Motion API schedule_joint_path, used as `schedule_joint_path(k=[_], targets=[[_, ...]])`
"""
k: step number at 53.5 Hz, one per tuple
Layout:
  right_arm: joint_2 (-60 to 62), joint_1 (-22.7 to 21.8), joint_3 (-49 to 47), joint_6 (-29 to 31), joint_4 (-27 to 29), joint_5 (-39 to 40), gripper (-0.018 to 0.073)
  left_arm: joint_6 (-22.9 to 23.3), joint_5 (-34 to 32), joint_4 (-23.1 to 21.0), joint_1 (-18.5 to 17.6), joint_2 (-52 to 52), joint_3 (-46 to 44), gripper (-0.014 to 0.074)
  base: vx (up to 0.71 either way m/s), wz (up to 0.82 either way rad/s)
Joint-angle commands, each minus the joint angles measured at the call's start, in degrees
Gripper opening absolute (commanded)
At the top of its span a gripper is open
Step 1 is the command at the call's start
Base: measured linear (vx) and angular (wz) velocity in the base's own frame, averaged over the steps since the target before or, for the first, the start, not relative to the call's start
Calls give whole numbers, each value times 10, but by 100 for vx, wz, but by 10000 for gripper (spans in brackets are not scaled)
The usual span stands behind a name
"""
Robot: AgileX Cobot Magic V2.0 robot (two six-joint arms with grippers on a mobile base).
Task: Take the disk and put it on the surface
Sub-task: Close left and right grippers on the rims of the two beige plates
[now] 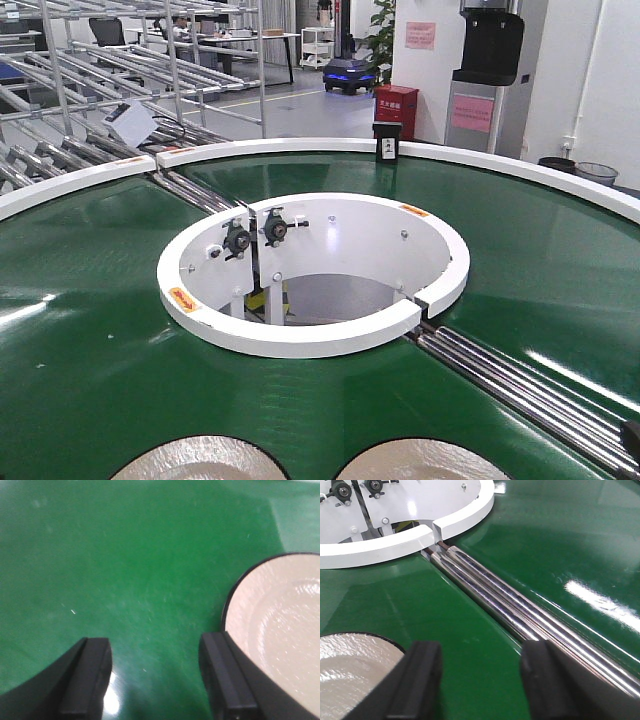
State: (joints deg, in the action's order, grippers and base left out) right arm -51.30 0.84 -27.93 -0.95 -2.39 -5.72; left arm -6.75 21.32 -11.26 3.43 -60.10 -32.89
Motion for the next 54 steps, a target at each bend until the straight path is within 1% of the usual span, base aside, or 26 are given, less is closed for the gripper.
schedule_joint_path(k=[1, 4, 7, 10, 16, 22, 24, 27, 30, 41, 50, 54], targets=[[3, -3, -19, 1, -1, 49, 534, 3, -35, -61, -1, -24, -18, 522, 0, 0], [3, -3, -19, 1, -1, 49, 547, -7, -34, -91, -1, -42, -19, 522, 0, 0], [3, -3, -19, 1, -1, 49, 548, -26, -29, -117, -1, -59, -20, 522, 0, 0], [3, -3, -19, 1, -1, 47, 548, -50, -14, -138, -1, -78, -26, 522, 0, 0], [3, -3, -19, 1, -1, 43, 548, -101, 26, -199, -1, -114, -61, 522, 0, 0], [3, -3, -19, 1, -1, 43, 548, -168, 58, -270, -1, -152, -102, 522, 0, 0], [3, -3, -19, 1, -1, 43, 548, -196, 68, -300, -1, -168, -119, 522, 0, 0], [3, -3, -19, 1, -1, 43, 548, -238, 89, -329, -1, -194, -136, 522, 0, 0], [3, -3, -19, 1, -1, 43, 548, -261, 103, -340, -1, -218, -148, 522, 0, 0], [3, -3, -19, 1, -1, 43, 548, -323, 144, -340, -1, -292, -172, 522, 0, 0], [3, -3, -19, 1, -1, 43, 548, -334, 151, -345, -1, -324, -172, 522, 0, 0], [3, -3, -19, 1, -1, 43, 548, -370, 174, -376, -1, -334, -172, 522, 0, 0]])
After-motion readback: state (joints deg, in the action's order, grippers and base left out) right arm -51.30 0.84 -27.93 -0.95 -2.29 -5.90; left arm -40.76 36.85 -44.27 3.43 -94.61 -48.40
